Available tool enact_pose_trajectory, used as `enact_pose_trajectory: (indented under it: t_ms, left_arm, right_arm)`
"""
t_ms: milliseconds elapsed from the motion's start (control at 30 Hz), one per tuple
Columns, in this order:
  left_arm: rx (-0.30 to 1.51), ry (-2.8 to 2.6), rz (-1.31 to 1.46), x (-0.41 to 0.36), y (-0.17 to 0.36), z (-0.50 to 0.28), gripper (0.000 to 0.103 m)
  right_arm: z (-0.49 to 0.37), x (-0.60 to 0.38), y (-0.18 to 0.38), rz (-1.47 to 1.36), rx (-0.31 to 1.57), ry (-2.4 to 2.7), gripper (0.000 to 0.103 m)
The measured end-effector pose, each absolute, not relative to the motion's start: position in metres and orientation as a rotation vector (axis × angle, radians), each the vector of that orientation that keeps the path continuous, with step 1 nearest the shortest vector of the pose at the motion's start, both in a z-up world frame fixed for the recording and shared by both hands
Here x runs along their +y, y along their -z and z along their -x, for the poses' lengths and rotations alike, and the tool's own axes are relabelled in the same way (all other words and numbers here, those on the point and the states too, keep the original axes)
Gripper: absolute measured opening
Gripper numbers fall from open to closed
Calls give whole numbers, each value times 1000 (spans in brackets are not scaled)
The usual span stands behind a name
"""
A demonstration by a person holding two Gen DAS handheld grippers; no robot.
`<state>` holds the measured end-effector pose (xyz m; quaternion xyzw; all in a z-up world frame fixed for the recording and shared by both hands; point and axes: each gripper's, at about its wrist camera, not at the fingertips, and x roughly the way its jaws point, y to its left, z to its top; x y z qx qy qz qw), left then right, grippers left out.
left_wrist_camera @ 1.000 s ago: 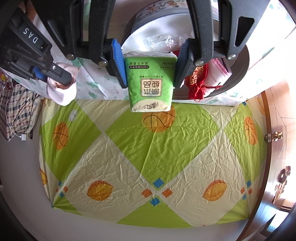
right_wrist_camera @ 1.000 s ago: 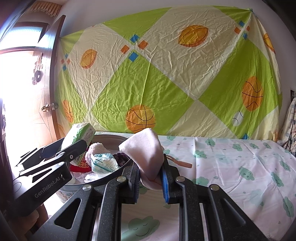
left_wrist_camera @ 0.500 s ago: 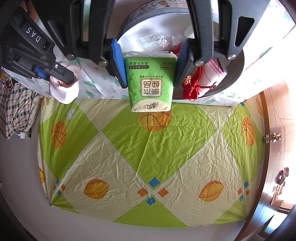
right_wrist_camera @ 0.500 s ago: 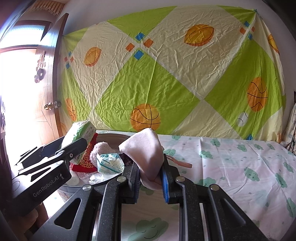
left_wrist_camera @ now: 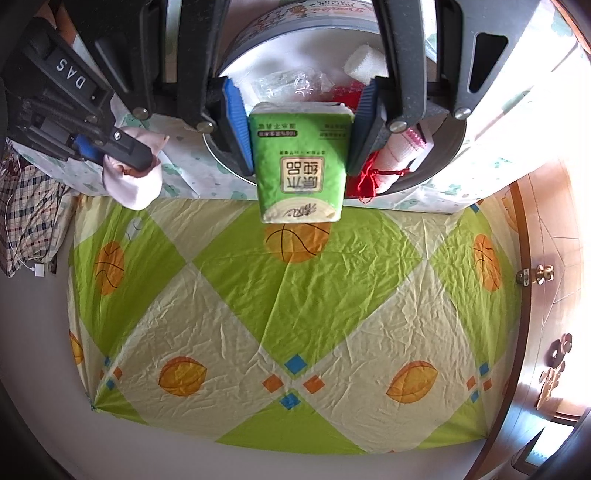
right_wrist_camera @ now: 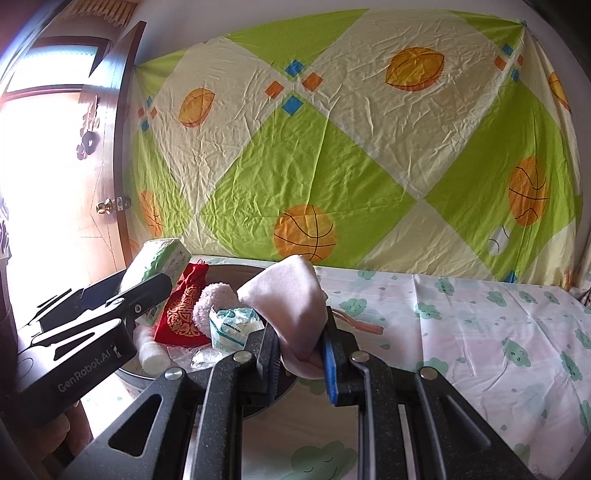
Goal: Organize soft objects
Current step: 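Lower tissue pack into the tin with left gripper while right gripper carries pink item toward it, then release tissue pack with left gripper while right gripper drops pink item into tin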
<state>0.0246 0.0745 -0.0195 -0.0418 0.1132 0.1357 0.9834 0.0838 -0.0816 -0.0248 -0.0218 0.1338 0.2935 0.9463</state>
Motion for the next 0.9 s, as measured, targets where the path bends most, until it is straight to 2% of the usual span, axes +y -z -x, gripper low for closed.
enact_pose_trajectory:
  t_ms: [567,900]
  left_arm:
    - [296,-324,67,103,11,-24,49]
    - [411,-339,103,135,14,-40,49]
  right_arm:
    - [-93,-61,3,49,267,-652,21]
    - [-127,-16,-10,59,365,-717,21]
